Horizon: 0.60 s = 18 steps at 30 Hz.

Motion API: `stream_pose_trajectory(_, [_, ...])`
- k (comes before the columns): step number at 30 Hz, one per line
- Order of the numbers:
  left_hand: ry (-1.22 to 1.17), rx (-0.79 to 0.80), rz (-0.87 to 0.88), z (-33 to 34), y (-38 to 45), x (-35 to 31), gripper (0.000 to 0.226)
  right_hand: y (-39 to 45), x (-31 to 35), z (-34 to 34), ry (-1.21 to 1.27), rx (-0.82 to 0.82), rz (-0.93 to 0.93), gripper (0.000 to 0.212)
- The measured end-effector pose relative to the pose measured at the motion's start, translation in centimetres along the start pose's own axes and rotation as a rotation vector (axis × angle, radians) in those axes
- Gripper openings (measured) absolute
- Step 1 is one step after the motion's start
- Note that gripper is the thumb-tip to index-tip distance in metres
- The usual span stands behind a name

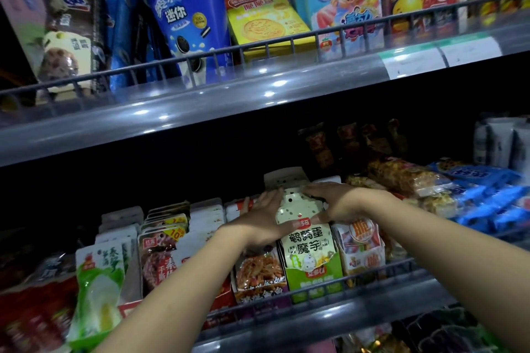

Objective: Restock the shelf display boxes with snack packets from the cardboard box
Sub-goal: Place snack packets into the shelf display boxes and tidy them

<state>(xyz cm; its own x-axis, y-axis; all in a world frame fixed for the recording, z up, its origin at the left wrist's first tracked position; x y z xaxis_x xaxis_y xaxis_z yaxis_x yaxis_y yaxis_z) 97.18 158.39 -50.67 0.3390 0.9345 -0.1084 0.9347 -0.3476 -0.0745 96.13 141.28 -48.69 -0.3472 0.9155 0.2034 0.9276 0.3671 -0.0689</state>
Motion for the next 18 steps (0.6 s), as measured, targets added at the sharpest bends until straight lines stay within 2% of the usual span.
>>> stream_pose_trajectory(4, [-0.063,-0.072,0.035,-0.1,-1.2,-0.5,0.084,-1.0,0.5,-0.3,-0.019,-0.063,-0.009,0.087])
stream_pose_trajectory(11, [0.005,0.022,0.032,-1.2,0.5,-1.0,0.087,0.8,0.3,-0.8,-0.076,0.137,0.032,0.088])
stream_pose_trajectory(18, [0.028,-0.021,0.050,-0.1,0.8,-0.4,0.080,1.5,-0.6,0.2,-0.086,0.127,0.046,0.083])
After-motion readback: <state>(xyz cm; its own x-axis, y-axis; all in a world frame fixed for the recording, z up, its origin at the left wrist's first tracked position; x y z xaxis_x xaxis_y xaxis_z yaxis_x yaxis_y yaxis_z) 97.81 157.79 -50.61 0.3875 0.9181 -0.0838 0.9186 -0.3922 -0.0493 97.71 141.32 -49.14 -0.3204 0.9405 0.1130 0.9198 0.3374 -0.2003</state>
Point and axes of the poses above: each hand's wrist, its own y-axis towards the middle knuckle, its own z-axis out of the palm, x = y × z, the point moved 3 cm from there along y, towards the middle knuckle, and after that the axes turned 6 degrees about -z, right-handed, at the moved point
